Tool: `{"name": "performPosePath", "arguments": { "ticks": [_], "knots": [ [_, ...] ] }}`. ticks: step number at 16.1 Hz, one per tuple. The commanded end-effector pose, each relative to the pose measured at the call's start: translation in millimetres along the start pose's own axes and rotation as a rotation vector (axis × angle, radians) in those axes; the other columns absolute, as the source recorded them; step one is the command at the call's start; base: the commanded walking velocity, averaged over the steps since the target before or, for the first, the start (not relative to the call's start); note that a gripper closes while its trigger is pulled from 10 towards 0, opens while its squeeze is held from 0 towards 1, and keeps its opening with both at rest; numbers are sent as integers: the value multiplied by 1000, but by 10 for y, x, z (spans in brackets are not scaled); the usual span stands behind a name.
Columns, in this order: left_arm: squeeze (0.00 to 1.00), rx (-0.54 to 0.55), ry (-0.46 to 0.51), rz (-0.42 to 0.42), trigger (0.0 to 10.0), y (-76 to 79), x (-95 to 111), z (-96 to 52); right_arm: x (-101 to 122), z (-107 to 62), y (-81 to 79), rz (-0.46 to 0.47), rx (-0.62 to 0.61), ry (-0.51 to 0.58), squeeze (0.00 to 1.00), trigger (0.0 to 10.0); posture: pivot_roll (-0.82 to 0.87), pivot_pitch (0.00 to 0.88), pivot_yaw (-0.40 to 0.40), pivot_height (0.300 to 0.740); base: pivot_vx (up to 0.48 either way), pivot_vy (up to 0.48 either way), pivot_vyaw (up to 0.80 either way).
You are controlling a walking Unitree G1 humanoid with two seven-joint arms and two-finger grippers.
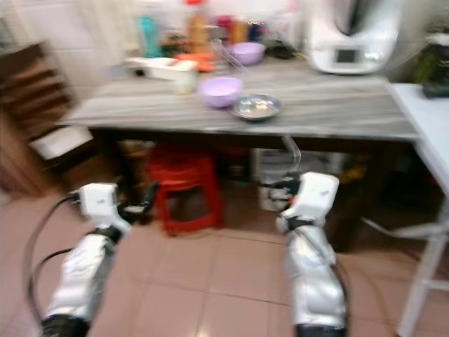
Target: Setting the table
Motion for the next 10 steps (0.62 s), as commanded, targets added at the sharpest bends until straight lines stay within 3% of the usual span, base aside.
{"name": "performPosePath", "arguments": {
  "ticks": [1,10],
  "knots": [
    [0,-9,15,2,10000,37,44,36,57,25,15,-4,0,18,0,10000,-108,0,75,740,420,0,0],
    [0,-18,15,-3,10000,68,49,46,39,21,1,-9,0,12,0,10000,-112,0,80,740,423,0,0]
  ]
}}
Point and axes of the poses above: a point about 5 cm out from each wrist's last joint towards the gripper, its own z axis pointing out of the wrist towards the gripper, its own x axis along the axis of the wrist's last joint, y = z × x, the point moved 3 cm from there along z, pointing out of the wrist towards the gripper, and after that the axes turned 9 degrees about z, right-handed, at the moved point
